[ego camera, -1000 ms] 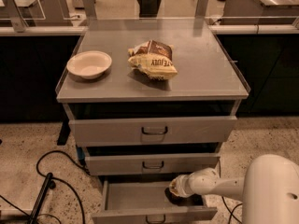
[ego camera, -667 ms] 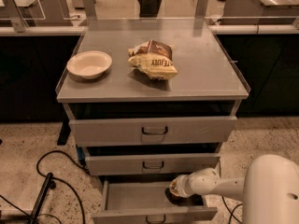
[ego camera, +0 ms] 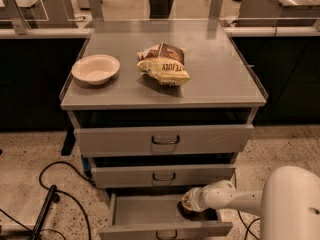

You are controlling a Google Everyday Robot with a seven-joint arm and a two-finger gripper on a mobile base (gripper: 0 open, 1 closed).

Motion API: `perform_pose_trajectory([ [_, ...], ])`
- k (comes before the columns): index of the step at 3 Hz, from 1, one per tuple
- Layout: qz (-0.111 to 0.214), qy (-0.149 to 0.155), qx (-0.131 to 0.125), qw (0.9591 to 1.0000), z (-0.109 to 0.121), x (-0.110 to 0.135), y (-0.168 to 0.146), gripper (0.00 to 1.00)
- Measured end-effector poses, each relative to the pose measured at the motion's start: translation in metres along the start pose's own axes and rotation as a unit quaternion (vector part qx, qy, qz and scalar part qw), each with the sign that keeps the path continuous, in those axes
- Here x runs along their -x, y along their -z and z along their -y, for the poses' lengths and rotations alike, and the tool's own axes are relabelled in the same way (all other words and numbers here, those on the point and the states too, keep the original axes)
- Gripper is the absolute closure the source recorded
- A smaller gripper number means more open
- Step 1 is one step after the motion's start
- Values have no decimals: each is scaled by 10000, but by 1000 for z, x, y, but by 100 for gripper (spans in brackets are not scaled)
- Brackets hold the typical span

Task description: Pick coke can from bottom drawer and place on counter

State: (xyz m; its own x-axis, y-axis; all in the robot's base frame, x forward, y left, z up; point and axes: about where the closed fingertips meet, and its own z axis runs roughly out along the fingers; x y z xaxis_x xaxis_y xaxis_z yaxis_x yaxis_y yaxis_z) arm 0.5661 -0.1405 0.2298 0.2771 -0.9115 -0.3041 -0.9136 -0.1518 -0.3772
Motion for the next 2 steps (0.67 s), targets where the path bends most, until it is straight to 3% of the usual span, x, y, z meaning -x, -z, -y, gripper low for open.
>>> perform_pose_trajectory([
  [2,0,0,0,10000,0,0,0,39],
])
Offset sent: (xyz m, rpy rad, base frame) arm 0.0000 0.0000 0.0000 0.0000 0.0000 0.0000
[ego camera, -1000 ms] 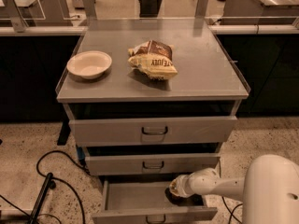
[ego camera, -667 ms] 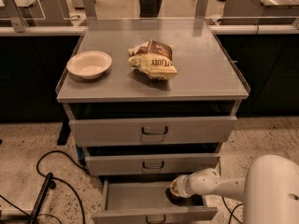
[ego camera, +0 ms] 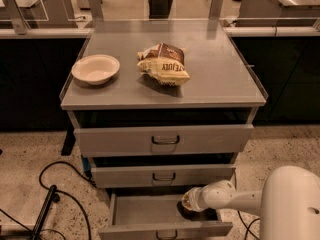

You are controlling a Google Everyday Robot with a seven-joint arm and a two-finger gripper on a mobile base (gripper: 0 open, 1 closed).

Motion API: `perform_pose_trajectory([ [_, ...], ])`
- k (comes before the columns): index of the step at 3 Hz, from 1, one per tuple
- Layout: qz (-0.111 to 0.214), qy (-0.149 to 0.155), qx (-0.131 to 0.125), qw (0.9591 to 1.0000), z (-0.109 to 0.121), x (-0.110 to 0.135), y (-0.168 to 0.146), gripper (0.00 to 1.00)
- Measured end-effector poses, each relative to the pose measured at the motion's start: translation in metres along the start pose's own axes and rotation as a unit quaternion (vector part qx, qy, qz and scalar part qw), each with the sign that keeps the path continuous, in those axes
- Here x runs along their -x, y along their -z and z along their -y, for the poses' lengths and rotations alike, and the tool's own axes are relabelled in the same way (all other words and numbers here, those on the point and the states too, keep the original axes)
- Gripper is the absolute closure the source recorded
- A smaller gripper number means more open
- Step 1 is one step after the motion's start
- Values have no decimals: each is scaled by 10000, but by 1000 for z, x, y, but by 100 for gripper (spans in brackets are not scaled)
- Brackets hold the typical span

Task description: Pick coke can from bottom drawer and place on counter

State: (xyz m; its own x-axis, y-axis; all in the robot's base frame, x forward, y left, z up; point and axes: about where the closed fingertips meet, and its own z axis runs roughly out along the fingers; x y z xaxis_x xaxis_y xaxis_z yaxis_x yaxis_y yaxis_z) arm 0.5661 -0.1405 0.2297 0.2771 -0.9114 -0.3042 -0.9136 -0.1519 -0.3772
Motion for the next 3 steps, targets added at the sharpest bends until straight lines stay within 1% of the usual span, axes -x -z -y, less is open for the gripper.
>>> perform_pose_trajectory([
  [1,0,0,0,10000,0,0,0,15],
  [2,27,-2,35,10000,-4,0,-1,0],
  [3,27,-2,35,10000,-4,0,-1,0],
])
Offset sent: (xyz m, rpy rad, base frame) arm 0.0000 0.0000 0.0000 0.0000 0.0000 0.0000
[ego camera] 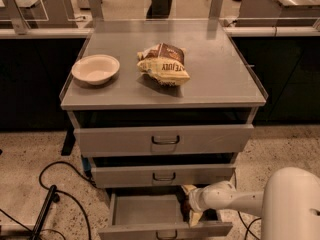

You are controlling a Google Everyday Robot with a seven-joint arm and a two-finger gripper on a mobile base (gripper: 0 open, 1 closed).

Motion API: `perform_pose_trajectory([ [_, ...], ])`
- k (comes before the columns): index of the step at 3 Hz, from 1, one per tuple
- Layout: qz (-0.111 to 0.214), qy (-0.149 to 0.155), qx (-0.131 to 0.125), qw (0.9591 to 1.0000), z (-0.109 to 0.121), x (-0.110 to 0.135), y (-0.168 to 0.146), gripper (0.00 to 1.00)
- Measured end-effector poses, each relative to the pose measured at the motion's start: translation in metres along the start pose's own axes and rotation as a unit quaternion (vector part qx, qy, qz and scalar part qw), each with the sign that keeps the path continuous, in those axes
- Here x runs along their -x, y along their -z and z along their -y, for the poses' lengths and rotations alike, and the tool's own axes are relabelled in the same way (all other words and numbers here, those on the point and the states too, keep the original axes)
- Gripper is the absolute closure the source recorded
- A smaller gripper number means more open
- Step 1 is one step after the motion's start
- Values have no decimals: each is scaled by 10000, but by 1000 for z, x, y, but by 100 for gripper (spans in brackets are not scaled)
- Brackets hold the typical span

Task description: Pick coke can from bottom drawer and place on counter

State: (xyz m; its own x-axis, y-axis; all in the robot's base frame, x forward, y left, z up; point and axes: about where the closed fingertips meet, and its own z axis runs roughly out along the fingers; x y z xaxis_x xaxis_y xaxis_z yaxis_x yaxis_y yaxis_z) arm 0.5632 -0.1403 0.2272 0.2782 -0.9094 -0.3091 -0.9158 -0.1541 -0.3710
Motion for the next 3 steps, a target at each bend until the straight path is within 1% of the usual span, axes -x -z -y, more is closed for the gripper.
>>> perform_pose_trajectory([
  [1,-43,-28,-83,10000,8,-8,-11,0],
  [2,-43,-27,-83,10000,8,-8,-11,0],
  [3,-36,91,-191,9998,11,-4,-11,0],
])
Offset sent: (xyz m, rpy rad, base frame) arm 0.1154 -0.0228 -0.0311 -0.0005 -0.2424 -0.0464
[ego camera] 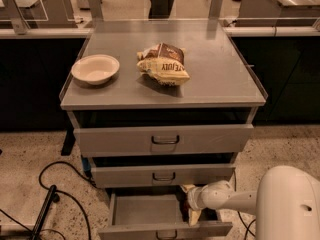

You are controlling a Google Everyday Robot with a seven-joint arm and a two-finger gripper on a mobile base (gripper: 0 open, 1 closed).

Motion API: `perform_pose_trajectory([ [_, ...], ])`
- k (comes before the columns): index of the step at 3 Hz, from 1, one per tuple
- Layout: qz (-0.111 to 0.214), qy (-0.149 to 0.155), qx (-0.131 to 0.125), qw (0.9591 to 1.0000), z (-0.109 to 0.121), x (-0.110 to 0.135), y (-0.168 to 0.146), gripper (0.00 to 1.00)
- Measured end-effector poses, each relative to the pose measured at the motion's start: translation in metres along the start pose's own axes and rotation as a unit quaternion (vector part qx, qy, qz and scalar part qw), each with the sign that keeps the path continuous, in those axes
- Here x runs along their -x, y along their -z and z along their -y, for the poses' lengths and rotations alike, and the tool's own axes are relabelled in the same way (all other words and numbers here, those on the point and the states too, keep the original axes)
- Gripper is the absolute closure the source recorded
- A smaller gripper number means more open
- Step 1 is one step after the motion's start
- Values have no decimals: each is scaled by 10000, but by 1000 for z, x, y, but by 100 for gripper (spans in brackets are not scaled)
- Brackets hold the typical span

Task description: Pick coke can from bottom drawer and place on counter

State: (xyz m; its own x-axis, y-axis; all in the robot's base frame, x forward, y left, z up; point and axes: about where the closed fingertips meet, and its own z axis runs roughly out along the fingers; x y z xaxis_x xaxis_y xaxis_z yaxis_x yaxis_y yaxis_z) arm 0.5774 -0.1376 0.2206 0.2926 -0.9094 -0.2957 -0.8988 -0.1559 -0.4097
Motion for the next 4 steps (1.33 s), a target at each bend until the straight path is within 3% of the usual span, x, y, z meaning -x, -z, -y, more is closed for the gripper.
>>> perform_pose_trajectory([
  [3,21,29,-150,9999,-3,0,5,0],
  [4,10,164,-362,9992,0,-2,11,0],
])
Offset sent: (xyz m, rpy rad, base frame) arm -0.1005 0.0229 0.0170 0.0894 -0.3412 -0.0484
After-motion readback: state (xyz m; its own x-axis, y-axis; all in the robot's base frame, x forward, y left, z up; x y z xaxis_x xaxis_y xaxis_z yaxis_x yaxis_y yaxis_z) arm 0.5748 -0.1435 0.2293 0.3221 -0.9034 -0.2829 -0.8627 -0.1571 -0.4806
